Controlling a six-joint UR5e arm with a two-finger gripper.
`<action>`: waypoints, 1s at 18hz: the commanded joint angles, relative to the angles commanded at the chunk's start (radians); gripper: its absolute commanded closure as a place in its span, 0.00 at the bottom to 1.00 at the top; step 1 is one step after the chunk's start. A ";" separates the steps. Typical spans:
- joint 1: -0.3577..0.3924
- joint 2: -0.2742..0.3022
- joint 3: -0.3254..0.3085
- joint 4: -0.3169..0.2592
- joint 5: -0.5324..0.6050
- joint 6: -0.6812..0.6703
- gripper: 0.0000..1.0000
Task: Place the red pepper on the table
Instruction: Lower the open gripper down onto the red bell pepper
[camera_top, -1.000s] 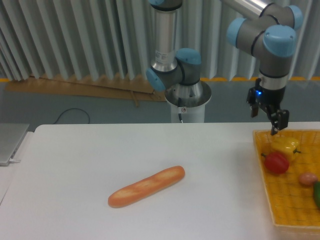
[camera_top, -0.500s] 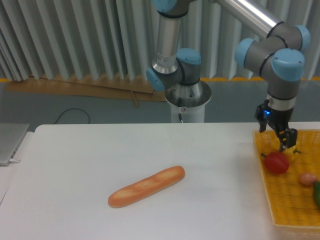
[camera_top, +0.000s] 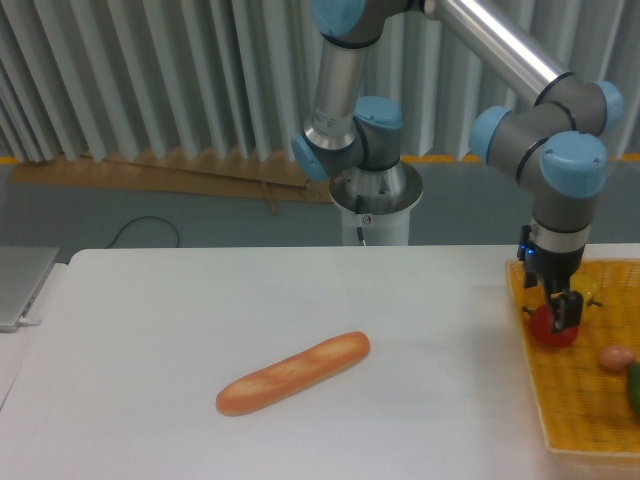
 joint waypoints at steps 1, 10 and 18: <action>-0.008 -0.005 0.000 0.000 -0.006 -0.011 0.00; 0.141 -0.006 -0.029 -0.008 -0.135 0.020 0.00; 0.155 -0.026 -0.028 0.005 -0.092 0.103 0.00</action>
